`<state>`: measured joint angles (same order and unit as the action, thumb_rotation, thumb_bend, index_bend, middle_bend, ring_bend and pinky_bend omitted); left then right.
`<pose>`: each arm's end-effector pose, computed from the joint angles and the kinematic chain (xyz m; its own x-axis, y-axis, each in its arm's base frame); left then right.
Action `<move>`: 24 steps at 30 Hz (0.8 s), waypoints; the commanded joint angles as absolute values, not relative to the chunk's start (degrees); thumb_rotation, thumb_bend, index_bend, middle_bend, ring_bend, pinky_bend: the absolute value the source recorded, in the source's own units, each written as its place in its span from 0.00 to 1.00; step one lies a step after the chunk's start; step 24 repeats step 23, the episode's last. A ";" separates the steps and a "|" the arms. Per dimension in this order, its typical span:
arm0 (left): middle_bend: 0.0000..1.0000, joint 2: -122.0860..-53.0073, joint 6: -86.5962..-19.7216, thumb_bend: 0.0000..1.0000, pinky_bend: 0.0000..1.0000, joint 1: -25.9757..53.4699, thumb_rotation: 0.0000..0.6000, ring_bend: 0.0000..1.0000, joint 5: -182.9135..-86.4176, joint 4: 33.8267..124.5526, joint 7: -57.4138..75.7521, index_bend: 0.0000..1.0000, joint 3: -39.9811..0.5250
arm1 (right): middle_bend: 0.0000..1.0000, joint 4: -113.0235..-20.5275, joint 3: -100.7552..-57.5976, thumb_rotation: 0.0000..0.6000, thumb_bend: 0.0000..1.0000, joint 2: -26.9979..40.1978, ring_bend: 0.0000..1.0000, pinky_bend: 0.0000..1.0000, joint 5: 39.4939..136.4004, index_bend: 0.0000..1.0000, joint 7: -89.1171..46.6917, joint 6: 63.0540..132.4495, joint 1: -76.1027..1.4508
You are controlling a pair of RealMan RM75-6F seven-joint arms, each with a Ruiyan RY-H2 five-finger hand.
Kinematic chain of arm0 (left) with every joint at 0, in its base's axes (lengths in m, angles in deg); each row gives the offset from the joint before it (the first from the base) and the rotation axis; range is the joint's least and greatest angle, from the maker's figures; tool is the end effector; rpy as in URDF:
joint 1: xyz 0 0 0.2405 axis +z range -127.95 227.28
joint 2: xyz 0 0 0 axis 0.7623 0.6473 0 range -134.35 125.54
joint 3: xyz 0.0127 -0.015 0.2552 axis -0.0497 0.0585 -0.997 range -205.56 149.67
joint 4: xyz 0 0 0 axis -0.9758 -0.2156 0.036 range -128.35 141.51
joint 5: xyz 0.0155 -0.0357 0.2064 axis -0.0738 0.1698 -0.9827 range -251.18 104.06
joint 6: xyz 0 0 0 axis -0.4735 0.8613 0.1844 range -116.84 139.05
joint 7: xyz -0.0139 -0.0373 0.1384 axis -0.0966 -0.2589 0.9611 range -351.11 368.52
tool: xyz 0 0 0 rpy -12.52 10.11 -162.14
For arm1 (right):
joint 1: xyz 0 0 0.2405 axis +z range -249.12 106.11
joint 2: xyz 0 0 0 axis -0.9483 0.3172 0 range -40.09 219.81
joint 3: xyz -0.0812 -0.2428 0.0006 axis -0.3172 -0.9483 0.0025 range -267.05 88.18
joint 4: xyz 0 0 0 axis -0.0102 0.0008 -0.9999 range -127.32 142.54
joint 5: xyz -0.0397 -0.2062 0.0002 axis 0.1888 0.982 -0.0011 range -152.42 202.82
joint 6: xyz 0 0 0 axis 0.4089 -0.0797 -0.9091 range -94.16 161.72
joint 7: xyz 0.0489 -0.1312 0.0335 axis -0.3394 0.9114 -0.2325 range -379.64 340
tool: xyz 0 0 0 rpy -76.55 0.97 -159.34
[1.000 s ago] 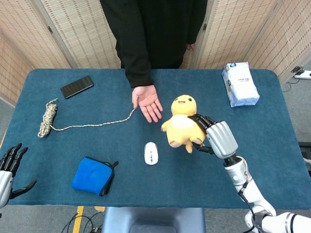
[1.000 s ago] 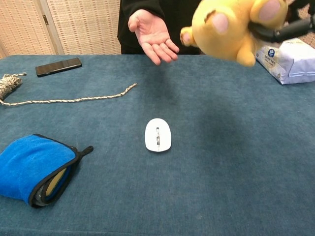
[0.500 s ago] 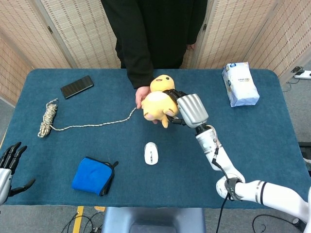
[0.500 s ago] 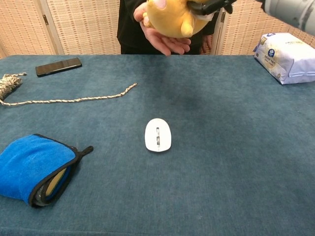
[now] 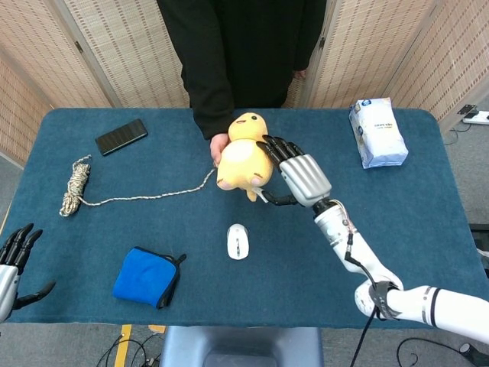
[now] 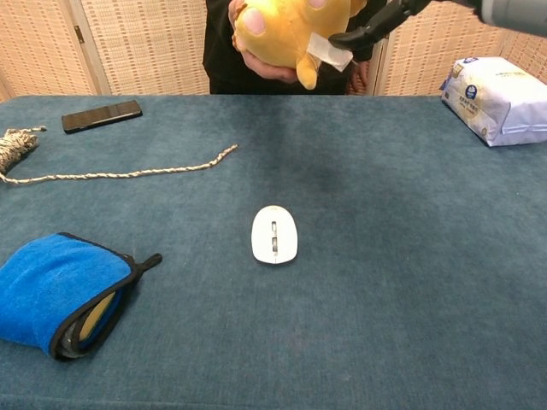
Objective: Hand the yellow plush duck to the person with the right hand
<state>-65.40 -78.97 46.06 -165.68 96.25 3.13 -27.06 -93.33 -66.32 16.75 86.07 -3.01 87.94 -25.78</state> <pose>-0.3110 0.1670 0.1810 0.4013 -0.0385 0.9151 0.9101 -0.0958 -0.4031 -0.0675 -0.3720 0.0893 0.2820 -0.1151 0.9525 -0.8723 -0.4441 0.2046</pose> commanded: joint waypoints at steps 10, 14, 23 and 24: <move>0.05 -66.28 -79.73 0.24 0.26 46.20 1.00 0.06 -166.06 96.74 6.03 0.00 -26.97 | 0.00 -98.91 -84.34 1.00 0.22 29.00 0.00 0.00 112.85 0.00 -8.41 109.26 -47.89; 0.05 -66.73 -81.12 0.24 0.26 46.44 1.00 0.06 -167.45 96.57 6.82 0.00 -27.09 | 0.00 -87.43 -89.78 1.00 0.22 24.45 0.00 0.00 119.61 0.00 -11.71 119.62 -55.71; 0.05 -67.92 -82.92 0.24 0.26 47.02 1.00 0.06 -169.62 96.53 9.79 0.00 -27.63 | 0.00 -79.26 -91.73 1.00 0.23 21.96 0.00 0.00 121.60 0.00 -20.05 126.36 -61.32; 0.05 -67.92 -82.92 0.24 0.26 47.02 1.00 0.06 -169.62 96.53 9.79 0.00 -27.63 | 0.00 -79.26 -91.73 1.00 0.23 21.96 0.00 0.00 121.60 0.00 -20.05 126.36 -61.32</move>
